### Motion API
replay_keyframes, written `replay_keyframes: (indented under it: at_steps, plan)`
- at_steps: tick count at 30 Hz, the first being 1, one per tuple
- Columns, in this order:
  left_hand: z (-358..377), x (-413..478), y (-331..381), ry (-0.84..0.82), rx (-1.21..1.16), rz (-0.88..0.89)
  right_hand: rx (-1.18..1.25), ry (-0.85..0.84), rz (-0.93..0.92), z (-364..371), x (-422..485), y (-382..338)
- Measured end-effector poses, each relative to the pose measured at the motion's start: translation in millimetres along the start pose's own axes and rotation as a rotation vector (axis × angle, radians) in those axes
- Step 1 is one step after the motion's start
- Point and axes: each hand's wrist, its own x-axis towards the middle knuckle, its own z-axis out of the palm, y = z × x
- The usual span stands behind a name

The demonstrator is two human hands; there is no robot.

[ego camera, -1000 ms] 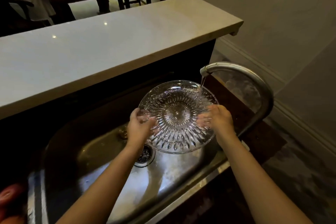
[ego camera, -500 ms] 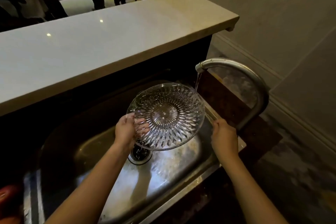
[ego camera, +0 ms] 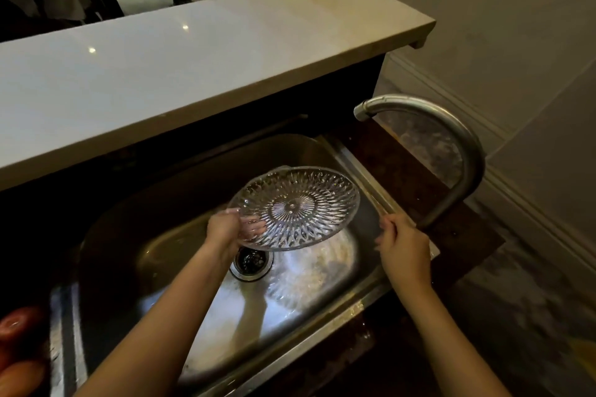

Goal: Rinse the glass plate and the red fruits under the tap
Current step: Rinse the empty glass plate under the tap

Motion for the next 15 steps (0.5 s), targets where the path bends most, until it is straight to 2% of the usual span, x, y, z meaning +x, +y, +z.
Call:
replay_keyframes:
  at_steps: [3,5,7,9,10,12,15]
  plan:
    - [-13.2,-4.7,-2.1,0.003,0.003,-0.128,-0.032,-0.087,0.031,-7.3,0.6,-5.2]
    - [-28.0,-9.2,-6.9,0.031,0.024,-0.189,-0.161,-0.141,0.013,-13.1,-1.5,-13.7]
    - [-46.0,-14.5,-11.2,0.042,0.057,-0.26,-0.283,-0.048,-0.053,-14.6,-7.4,-26.5]
    - [-64.6,-19.7,-14.3,0.068,0.067,-0.368,-0.218,0.087,-0.179,-7.9,-17.3,-44.6]
    - [-74.5,-21.0,-16.5,0.087,0.077,-0.41,-0.172,0.084,-0.218,-0.2,-20.4,-53.6]
    - [-93.9,-23.5,-20.7,0.1,0.082,-0.461,-0.13,-0.119,-0.16,23.8,-17.0,-66.1]
    - [-122.4,-29.2,-29.2,0.076,0.049,-0.514,-0.12,-0.603,0.138,68.8,2.6,-77.1]
